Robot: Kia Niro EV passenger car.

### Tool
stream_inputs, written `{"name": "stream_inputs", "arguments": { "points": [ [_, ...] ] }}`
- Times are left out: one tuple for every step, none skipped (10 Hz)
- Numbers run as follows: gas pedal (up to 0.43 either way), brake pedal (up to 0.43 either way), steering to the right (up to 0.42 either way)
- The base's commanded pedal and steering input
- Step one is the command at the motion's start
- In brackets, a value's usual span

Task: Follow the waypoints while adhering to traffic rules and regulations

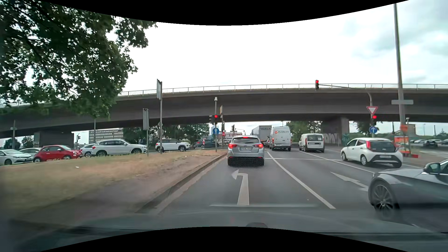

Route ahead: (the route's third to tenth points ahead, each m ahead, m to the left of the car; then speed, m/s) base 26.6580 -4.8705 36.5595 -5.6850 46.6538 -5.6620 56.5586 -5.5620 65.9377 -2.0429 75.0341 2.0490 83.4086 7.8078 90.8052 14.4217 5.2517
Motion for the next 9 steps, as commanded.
{"name": "stream_inputs", "arguments": {
  "points": [
    [0.0, 0.305, 0.036],
    [0.0, 0.305, 0.037],
    [0.0, 0.305, 0.037],
    [0.0, 0.305, 0.037],
    [0.0, 0.305, 0.037],
    [0.0, 0.305, 0.037],
    [0.0, 0.305, 0.037],
    [0.0, 0.305, 0.036],
    [0.0, 0.311, 0.034]
  ]
}}
